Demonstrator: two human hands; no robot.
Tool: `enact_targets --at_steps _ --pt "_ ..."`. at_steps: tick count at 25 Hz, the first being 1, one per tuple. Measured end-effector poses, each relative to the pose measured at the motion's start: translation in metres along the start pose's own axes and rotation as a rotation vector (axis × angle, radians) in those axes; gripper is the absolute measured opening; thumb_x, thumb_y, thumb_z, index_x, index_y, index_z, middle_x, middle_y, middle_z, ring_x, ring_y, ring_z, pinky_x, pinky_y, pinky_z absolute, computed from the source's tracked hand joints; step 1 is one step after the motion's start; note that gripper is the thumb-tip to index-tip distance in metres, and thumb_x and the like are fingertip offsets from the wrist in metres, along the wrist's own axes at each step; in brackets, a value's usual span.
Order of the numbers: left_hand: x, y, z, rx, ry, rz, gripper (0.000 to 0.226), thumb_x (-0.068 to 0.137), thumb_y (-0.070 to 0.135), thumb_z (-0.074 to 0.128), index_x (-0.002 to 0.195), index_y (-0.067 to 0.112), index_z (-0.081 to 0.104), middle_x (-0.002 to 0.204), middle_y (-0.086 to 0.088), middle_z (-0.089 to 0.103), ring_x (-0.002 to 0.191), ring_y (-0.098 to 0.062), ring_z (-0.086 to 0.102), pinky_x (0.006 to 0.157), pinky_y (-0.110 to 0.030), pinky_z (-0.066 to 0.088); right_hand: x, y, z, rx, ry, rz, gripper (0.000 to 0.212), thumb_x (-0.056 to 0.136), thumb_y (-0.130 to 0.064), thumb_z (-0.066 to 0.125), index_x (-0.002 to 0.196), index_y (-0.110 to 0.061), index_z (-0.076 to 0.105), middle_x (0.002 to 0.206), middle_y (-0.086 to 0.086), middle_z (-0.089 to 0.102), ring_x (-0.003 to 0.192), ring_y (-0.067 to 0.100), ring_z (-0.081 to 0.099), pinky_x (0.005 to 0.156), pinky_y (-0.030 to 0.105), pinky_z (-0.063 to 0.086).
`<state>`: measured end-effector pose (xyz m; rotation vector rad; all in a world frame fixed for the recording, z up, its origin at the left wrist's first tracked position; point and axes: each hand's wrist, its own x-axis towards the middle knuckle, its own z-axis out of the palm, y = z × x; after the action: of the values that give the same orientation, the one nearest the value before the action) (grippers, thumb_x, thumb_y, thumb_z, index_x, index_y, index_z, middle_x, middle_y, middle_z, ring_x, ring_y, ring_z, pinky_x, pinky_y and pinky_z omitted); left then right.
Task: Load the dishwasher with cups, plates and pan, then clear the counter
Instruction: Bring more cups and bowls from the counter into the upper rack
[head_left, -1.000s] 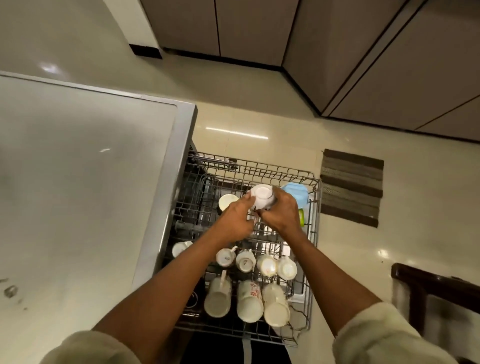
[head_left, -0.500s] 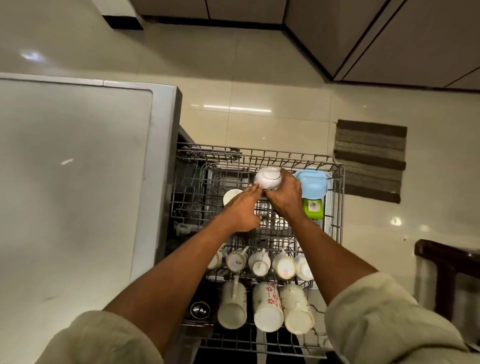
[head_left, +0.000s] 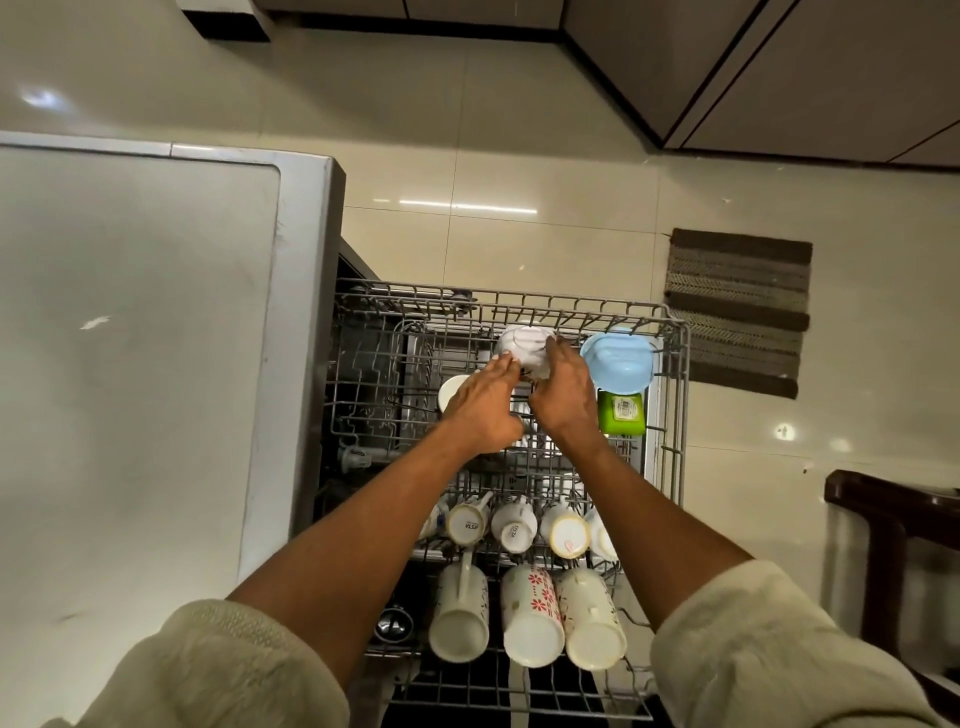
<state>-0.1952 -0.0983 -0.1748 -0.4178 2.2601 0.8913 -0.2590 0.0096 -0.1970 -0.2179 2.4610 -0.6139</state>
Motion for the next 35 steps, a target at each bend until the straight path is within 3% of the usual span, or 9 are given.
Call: enact_targets --at_steps 6,10,14,18,20,24,28,34,35 --pt "0.004 0.0 0.005 0.082 -0.01 0.013 0.096 0.082 0.013 0.066 0.158 0.014 0.007 0.167 -0.005 0.001 0.153 -0.02 0.001 0.125 -0.04 0.008 -0.006 0.01 -0.002 -0.178 -0.109 -0.084 0.086 0.086 0.01 0.057 0.16 -0.011 0.019 0.167 0.009 0.016 0.154 0.024 0.016 0.122 0.033 0.017" --pt "-0.001 0.001 0.009 0.106 -0.002 0.008 0.099 0.081 0.015 0.066 0.158 0.013 0.005 0.167 -0.005 -0.001 0.153 -0.02 0.0 0.125 -0.041 0.008 -0.013 0.011 -0.006 -0.267 -0.137 -0.113 0.091 0.087 0.001 0.061 0.161 -0.01 0.008 0.169 0.008 0.004 0.155 0.021 0.005 0.123 0.029 0.008" --pt "-0.017 0.001 0.023 0.141 0.053 0.014 0.098 0.082 0.019 0.066 0.159 0.012 0.004 0.167 -0.007 -0.001 0.154 -0.02 -0.001 0.125 -0.041 0.009 -0.039 0.014 -0.005 -0.319 -0.166 -0.148 0.1 0.089 -0.019 0.071 0.161 -0.014 0.003 0.169 0.006 -0.001 0.156 0.02 0.003 0.119 0.026 0.002" --pt "-0.049 0.006 0.04 0.153 0.108 -0.006 0.101 0.084 0.024 0.064 0.158 0.012 -0.003 0.166 -0.007 -0.007 0.153 -0.019 -0.006 0.125 -0.042 0.004 -0.075 0.015 -0.009 -0.371 -0.167 -0.217 0.093 0.093 -0.017 0.063 0.161 -0.013 -0.001 0.169 0.008 -0.004 0.156 0.021 0.0 0.125 0.031 0.004" --pt "-0.07 0.011 0.048 0.147 0.133 -0.008 0.102 0.086 0.027 0.061 0.157 0.012 -0.01 0.165 -0.007 -0.015 0.152 -0.019 -0.013 0.125 -0.043 0.002 -0.095 0.016 -0.014 -0.366 -0.172 -0.264 0.091 0.096 -0.027 0.06 0.161 -0.014 -0.001 0.168 0.005 -0.008 0.155 0.02 -0.002 0.124 0.031 -0.001" --pt "-0.121 0.027 0.059 0.135 0.305 0.003 0.096 0.093 0.027 0.049 0.154 0.012 -0.023 0.161 -0.006 -0.029 0.149 -0.019 -0.024 0.125 -0.043 0.0 -0.146 0.015 -0.033 -0.358 -0.143 -0.368 0.081 0.102 -0.037 0.048 0.161 -0.012 -0.001 0.168 0.007 -0.006 0.156 0.021 -0.002 0.125 0.032 -0.001" --pt "-0.178 0.048 0.067 0.112 0.438 -0.055 0.089 0.095 0.024 0.047 0.156 0.012 -0.017 0.163 -0.005 -0.023 0.15 -0.017 -0.021 0.124 -0.042 0.004 -0.193 0.011 -0.056 -0.35 -0.097 -0.493 0.068 0.105 -0.03 0.036 0.161 -0.011 0.002 0.169 0.007 -0.004 0.156 0.019 -0.003 0.124 0.03 -0.003" --pt "-0.278 0.072 0.084 -0.017 0.857 -0.12 0.076 0.102 0.025 0.04 0.157 0.01 -0.011 0.164 -0.004 -0.019 0.151 -0.015 -0.018 0.125 -0.035 -0.001 -0.264 -0.002 -0.08 -0.225 -0.07 -0.667 0.063 0.107 -0.035 0.032 0.161 -0.014 0.008 0.169 0.003 0.002 0.156 0.018 0.003 0.124 0.03 0.001" --pt "-0.282 0.073 0.083 -0.02 0.853 -0.123 0.074 0.103 0.026 0.038 0.157 0.01 -0.01 0.164 -0.004 -0.02 0.151 -0.015 -0.018 0.124 -0.034 -0.003 -0.262 -0.003 -0.08 -0.21 -0.067 -0.672 0.063 0.107 -0.036 0.033 0.161 -0.015 0.01 0.169 0.002 0.002 0.156 0.019 0.005 0.125 0.032 0.003"
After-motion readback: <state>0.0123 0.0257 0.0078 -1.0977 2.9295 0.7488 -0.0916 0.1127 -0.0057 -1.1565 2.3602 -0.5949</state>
